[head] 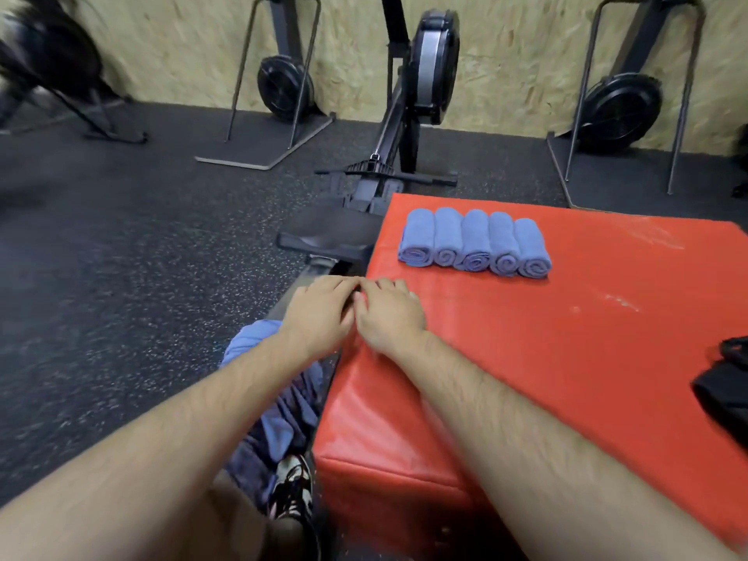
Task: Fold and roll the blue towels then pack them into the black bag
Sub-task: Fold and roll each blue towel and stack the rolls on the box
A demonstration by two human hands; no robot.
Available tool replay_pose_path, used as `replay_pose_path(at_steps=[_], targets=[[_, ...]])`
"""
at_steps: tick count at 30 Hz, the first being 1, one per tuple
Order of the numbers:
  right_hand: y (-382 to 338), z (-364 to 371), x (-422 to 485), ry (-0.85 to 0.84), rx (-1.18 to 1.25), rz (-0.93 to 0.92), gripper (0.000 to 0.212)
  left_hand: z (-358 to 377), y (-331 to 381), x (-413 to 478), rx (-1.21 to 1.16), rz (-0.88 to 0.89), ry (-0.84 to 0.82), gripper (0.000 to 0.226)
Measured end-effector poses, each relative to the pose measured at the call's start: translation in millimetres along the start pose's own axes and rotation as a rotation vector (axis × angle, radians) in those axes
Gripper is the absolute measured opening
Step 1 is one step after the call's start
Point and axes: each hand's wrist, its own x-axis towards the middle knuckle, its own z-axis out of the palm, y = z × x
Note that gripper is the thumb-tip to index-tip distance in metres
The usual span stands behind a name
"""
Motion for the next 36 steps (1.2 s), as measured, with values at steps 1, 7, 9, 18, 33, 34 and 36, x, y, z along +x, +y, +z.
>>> replay_pose_path(at_steps=[1, 7, 9, 18, 33, 34, 36], targets=[[-16, 9, 1, -0.015, 0.001, -0.031, 0.037, -5, -14, -11, 0.002, -0.026, -0.026, 0.049], [-88, 60, 7, -0.164, -0.055, -0.190, 0.041, -19, -123, -66, 0.011, -0.165, -0.333, 0.062], [-104, 78, 10, -0.216, -0.086, -0.234, 0.043, -14, -151, -80, 0.040, -0.253, -0.448, 0.062], [-151, 145, 22, -0.590, -0.141, -0.219, 0.041, 37, -196, -101, 0.117, -0.312, -0.942, 0.049], [-177, 180, 17, -0.491, 0.077, -0.157, 0.023, 45, -219, -108, -0.036, -0.331, -0.777, 0.029], [-174, 172, 20, -0.441, 0.103, -0.155, 0.018, 41, -220, -107, -0.028, -0.337, -0.761, 0.023], [-166, 154, 29, -0.385, 0.124, -0.178, 0.014, 33, -223, -105, -0.038, -0.398, -0.711, 0.018]])
